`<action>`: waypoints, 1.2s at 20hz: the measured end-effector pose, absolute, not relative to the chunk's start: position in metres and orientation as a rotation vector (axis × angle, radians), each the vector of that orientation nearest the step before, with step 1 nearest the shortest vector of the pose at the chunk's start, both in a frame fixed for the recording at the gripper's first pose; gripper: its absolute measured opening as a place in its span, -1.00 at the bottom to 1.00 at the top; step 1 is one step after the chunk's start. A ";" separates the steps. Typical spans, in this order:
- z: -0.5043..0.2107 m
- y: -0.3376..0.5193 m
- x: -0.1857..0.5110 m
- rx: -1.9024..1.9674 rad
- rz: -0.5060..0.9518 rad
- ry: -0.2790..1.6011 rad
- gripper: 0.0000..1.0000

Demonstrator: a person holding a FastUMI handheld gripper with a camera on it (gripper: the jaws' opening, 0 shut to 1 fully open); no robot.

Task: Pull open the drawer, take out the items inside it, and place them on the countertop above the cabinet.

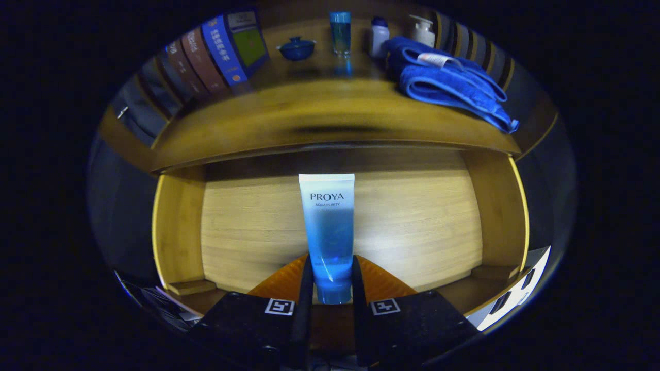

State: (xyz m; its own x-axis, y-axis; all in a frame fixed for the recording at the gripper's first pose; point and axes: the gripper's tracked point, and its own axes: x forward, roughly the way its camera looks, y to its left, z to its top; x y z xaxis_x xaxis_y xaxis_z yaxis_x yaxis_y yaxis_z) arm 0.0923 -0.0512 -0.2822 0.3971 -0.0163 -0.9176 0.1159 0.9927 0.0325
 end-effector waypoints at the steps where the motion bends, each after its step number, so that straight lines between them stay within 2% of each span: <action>1: -0.270 -0.051 0.097 0.096 -0.078 1.124 -0.23; 5: -0.220 -0.053 0.120 0.089 -0.080 0.992 -0.23; 9: -0.199 -0.059 0.170 0.085 -0.089 0.941 -0.23; 17: -0.218 -0.068 0.266 0.059 -0.104 0.951 -0.23; 24: -0.241 -0.075 0.296 0.078 -0.124 0.953 -0.18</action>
